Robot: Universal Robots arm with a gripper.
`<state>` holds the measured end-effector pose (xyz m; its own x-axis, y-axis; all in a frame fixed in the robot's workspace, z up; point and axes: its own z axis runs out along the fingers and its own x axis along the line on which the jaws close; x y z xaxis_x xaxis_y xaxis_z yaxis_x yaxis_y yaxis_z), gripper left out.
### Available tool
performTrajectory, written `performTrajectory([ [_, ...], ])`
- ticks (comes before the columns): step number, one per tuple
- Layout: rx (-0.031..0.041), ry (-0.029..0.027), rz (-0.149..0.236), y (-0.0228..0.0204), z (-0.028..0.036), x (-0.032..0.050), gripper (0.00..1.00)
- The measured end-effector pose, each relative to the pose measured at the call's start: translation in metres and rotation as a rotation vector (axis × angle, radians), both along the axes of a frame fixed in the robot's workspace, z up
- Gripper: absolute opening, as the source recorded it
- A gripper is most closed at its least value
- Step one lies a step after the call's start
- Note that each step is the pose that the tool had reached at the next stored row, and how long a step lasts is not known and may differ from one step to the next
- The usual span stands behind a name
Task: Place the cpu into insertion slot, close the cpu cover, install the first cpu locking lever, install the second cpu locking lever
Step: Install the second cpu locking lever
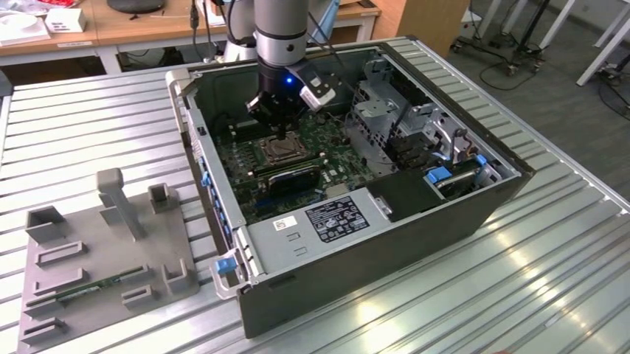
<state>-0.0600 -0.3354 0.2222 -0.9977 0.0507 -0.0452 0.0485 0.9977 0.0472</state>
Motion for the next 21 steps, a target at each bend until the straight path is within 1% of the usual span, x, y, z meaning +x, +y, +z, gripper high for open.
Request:
performTrajectory([
  [9,0.0001,-0.0001,0.000,0.0000,0.0005,0.0000,0.11],
  [21,0.0001,-0.0001,0.000,0.0000,0.0027,0.0000,0.11],
])
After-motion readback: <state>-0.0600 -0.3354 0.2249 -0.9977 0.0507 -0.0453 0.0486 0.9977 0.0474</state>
